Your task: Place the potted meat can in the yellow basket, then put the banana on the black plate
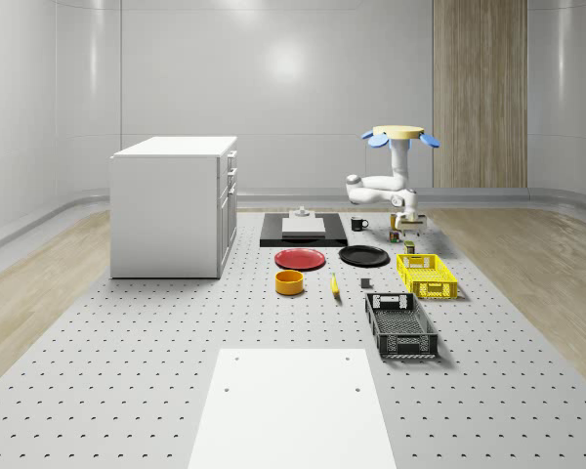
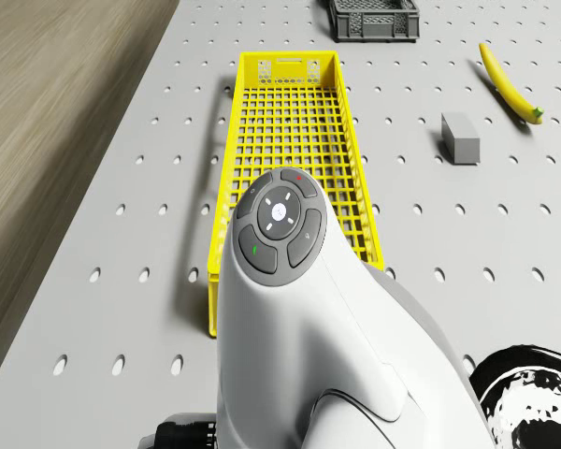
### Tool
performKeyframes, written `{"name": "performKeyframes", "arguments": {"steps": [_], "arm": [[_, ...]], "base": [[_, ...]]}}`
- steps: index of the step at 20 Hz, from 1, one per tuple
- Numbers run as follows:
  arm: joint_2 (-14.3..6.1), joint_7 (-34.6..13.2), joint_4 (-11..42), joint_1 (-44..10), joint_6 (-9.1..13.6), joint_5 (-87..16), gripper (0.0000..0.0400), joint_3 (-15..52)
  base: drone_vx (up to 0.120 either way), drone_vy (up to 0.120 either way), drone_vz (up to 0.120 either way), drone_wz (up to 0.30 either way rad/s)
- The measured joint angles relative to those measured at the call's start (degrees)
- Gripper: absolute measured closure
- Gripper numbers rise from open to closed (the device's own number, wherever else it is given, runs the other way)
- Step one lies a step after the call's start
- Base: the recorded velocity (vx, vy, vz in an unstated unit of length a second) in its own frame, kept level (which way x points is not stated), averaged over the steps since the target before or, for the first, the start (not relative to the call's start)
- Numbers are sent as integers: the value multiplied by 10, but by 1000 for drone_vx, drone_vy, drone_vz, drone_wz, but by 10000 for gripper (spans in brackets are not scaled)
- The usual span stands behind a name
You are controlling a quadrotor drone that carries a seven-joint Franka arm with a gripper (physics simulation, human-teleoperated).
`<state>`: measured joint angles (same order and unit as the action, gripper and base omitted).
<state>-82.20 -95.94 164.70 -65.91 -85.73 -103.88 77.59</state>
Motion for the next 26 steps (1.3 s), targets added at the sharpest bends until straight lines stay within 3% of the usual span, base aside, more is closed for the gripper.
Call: {"name": "performKeyframes", "arguments": {"steps": [26], "arm": [[-28,17,-24,3,-59,-80,0,-91]], "base": [[0,0,0,0]]}}
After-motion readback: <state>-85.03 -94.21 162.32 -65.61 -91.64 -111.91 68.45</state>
